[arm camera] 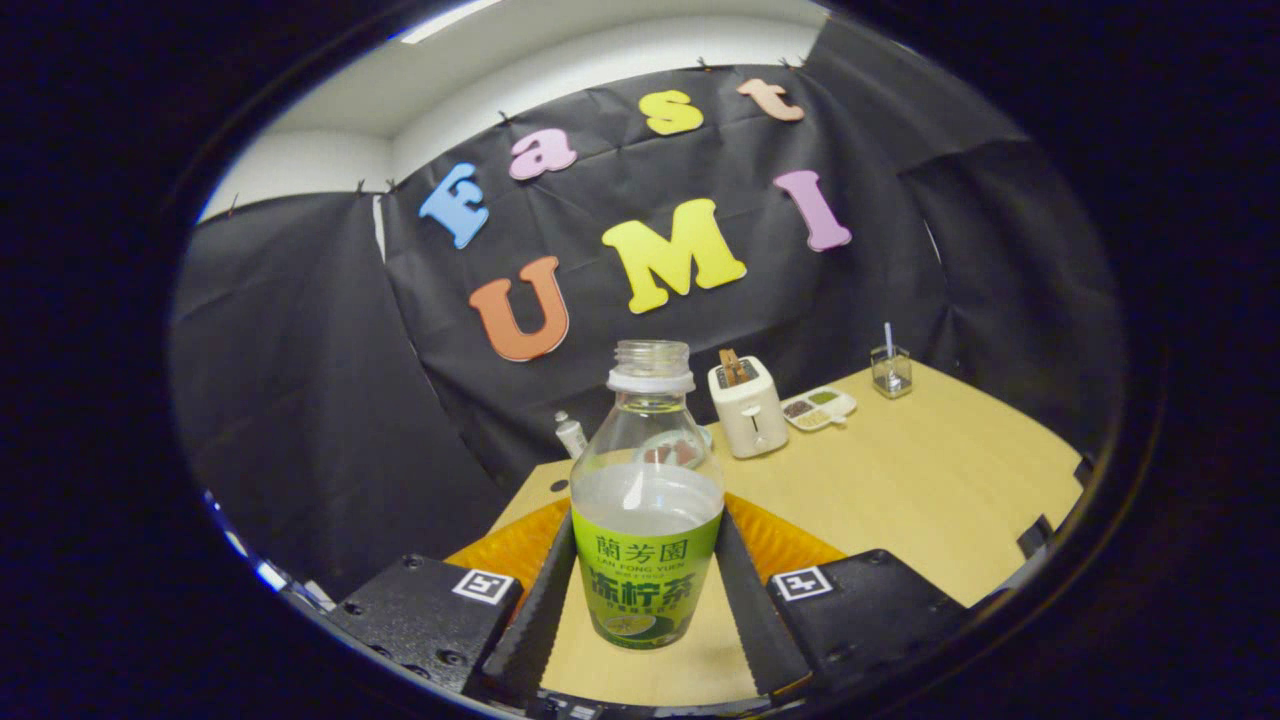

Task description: Take the bottle from table, then pour the juice into the cup, finally place the bottle on the coaster

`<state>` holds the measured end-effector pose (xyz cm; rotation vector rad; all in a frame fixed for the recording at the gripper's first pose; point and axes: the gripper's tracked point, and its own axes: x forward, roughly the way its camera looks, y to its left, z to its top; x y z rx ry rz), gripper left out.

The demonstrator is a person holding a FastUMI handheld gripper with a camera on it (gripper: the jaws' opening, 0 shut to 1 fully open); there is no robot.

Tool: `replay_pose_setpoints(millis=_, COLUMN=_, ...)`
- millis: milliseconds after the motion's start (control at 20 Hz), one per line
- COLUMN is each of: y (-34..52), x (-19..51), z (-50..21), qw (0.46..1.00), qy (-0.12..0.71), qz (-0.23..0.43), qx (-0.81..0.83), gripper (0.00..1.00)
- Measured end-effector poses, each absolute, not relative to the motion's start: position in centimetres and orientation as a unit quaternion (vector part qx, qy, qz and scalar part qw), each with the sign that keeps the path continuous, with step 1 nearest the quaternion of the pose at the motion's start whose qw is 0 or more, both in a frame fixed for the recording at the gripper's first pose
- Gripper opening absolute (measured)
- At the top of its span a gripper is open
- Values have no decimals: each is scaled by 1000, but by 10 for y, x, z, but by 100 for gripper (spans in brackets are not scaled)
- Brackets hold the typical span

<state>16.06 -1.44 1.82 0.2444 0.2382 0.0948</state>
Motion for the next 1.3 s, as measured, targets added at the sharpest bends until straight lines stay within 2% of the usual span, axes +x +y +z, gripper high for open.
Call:
replay_pose_setpoints(millis=400, y=-1, x=193, z=19, qw=996, qy=85, qz=20, qx=3, gripper=80)
replay_pose_setpoints(millis=750, y=-21, x=255, z=-20, qw=995, qy=93, qz=-16, qx=-21, gripper=80)
replay_pose_setpoints(millis=1300, y=-29, x=337, z=-83, qw=995, qy=58, qz=-49, qx=-65, gripper=80)
